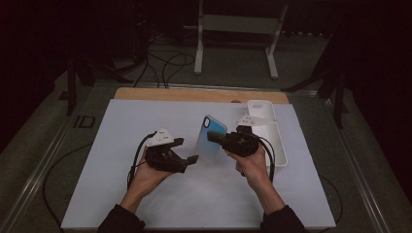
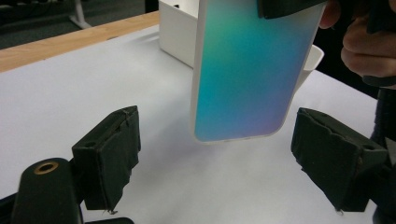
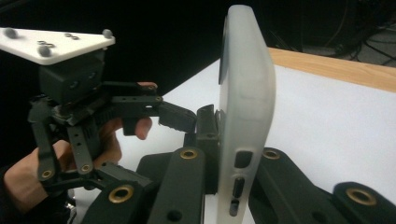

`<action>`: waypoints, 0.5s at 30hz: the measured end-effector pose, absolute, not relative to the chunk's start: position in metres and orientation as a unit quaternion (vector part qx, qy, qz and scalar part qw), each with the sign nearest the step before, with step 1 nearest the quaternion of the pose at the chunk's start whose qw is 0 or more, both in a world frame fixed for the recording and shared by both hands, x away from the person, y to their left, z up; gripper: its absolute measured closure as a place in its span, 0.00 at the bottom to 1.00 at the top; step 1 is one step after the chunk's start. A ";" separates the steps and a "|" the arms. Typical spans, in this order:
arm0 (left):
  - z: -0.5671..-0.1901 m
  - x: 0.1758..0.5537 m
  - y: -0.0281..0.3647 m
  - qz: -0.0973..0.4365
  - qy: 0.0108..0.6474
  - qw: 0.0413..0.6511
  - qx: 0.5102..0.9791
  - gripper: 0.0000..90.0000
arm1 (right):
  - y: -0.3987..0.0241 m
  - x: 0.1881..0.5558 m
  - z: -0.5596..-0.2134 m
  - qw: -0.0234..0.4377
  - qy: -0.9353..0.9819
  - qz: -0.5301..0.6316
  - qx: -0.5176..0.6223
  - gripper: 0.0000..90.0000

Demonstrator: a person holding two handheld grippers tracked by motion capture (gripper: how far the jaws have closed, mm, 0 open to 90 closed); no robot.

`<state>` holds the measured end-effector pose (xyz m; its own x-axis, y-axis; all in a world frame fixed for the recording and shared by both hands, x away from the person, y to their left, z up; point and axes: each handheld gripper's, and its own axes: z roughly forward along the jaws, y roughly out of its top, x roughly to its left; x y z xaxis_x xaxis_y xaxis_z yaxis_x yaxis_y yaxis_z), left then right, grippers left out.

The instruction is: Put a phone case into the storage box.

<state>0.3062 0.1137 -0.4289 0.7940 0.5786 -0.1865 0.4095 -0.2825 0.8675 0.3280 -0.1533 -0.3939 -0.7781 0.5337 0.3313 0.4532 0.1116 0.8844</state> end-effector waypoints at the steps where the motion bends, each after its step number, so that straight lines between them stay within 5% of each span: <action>1: -0.429 0.306 0.114 0.082 0.310 0.512 0.797 0.18 | -0.153 0.328 -0.394 0.035 0.745 0.578 0.331 0.96; 15: -0.431 0.305 0.111 0.038 0.273 0.531 0.801 0.20 | -0.151 0.323 -0.391 -0.002 0.745 0.604 0.283 0.96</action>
